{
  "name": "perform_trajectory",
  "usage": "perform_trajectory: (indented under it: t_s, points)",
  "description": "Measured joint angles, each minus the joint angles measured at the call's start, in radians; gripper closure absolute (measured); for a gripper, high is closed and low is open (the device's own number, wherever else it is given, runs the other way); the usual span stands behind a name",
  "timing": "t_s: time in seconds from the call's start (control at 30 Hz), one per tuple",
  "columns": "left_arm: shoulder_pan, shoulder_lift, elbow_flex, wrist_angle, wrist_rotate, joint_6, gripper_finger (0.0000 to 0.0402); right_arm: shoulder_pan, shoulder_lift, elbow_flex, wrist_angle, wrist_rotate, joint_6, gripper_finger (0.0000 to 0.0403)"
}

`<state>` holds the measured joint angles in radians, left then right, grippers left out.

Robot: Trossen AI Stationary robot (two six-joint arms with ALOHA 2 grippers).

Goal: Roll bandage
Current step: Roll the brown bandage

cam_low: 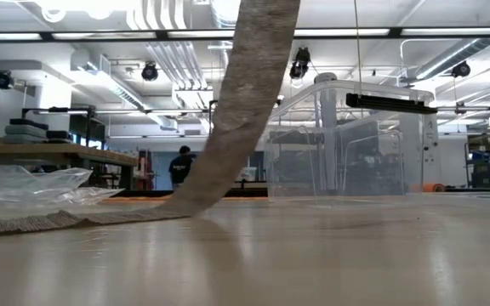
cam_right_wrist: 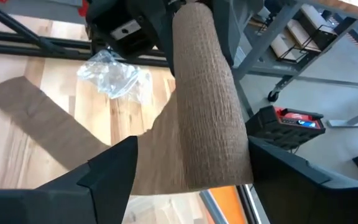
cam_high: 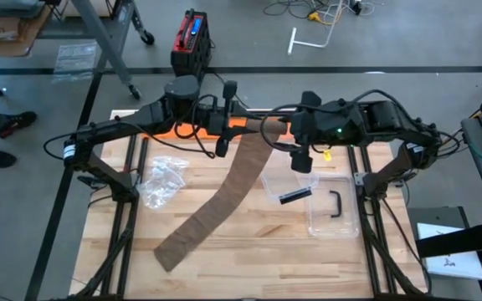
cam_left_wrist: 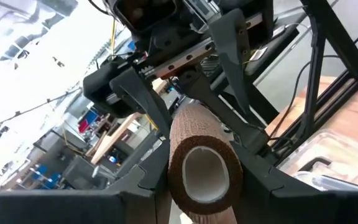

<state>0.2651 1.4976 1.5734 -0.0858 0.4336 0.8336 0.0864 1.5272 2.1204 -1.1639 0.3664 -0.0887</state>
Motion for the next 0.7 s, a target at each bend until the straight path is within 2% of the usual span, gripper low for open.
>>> perform_trajectory:
  t_s: [0.17, 0.7]
  points:
    - [-0.009, -0.005, 0.0, 0.0, 0.051, 0.045, 0.0288, 0.0, 0.0, 0.0, 0.013, -0.001, 0.016, 0.0147]
    - [-0.016, -0.007, 0.0, 0.003, 0.054, 0.027, 0.0284, 0.0, 0.001, -0.001, 0.039, -0.004, 0.038, 0.0246]
